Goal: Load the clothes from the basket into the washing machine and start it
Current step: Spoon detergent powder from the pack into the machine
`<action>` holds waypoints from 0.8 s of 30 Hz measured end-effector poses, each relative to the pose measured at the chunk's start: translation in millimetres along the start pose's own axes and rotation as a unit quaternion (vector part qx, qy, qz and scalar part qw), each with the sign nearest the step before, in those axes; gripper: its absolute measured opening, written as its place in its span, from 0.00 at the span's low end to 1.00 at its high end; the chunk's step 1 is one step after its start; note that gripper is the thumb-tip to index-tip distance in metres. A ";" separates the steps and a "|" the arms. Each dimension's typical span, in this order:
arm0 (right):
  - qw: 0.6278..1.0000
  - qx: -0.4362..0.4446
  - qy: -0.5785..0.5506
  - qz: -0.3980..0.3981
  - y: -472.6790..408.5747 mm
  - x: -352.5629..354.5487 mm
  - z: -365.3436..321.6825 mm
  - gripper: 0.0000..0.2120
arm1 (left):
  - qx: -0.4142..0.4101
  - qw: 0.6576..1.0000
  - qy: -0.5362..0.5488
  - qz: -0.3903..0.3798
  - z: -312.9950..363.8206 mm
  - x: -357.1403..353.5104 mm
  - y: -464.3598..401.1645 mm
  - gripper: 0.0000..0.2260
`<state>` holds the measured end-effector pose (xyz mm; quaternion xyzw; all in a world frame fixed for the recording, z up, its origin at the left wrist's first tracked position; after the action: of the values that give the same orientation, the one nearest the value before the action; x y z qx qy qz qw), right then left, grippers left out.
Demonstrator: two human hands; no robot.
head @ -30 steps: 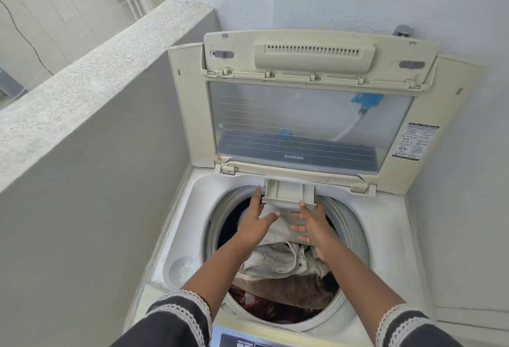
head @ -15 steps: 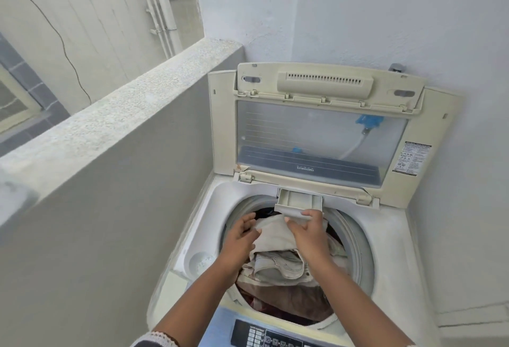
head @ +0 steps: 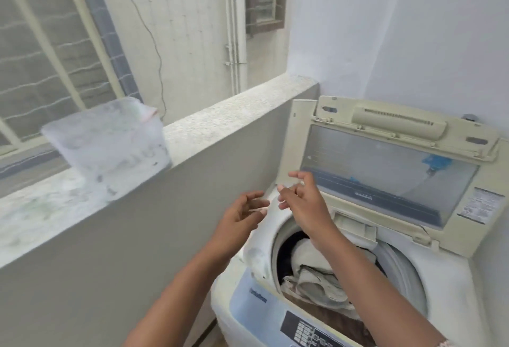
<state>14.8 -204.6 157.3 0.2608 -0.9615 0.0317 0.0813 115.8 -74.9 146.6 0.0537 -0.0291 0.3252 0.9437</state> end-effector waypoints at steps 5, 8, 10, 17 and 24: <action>0.993 0.101 -0.018 -0.060 20.4 -53.9 -97.2 0.12 | -0.127 0.991 -0.052 0.001 68.8 49.2 42.9 0.17; 0.985 0.150 -0.025 -0.088 33.9 -83.6 -146.9 0.09 | -0.214 0.969 -0.122 0.039 110.5 88.8 64.5 0.20; 0.980 0.176 -0.014 -0.096 37.7 -101.3 -169.3 0.08 | -0.286 0.934 -0.196 0.087 137.4 117.6 77.7 0.22; 0.957 0.258 0.116 -0.070 26.3 -166.6 -210.0 0.13 | -0.341 0.823 -0.348 0.291 156.4 232.6 89.2 0.21; 0.918 0.237 0.307 -0.081 4.1 -218.2 -215.5 0.24 | -0.218 0.883 -0.281 0.307 104.7 296.6 49.3 0.55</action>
<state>228.4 -70.6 331.7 0.3266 -0.8293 0.3305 0.3103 316.7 132.2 281.3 -0.0755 -0.3780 0.5555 0.7368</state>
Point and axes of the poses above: each hand's wrist, its own y-axis away from the middle knuckle, its own x-axis out of the back of the hand, z = x × y, the point moved 8 cm from there along -y, towards the middle knuckle, and after that the axes turned 6 degrees about z, right-handed, at the moved point
